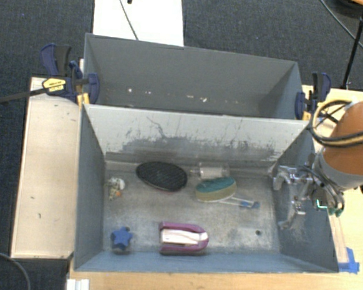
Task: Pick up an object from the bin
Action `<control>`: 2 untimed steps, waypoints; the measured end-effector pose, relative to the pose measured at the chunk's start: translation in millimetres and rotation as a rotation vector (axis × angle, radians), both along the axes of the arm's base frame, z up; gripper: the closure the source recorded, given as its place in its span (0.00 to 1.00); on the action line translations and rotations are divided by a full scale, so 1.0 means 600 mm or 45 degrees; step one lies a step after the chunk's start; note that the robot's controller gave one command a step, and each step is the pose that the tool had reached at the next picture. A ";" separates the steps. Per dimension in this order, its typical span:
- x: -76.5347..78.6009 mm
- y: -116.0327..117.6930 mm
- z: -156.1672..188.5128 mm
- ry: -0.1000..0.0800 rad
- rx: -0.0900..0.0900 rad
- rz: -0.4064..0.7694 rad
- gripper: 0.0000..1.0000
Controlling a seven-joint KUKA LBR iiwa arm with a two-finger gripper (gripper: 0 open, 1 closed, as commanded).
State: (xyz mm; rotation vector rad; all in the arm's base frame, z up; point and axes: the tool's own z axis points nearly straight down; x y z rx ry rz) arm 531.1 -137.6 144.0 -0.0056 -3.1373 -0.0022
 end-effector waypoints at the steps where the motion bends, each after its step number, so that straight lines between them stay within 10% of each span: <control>1: 0.050 0.067 -0.123 -0.003 0.002 -0.068 0.00; 2: 0.052 0.061 -0.116 -0.010 -0.002 -0.066 1.00</control>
Offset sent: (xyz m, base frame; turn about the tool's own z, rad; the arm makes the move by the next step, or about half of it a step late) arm 0.0301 0.0366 -0.0705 0.0563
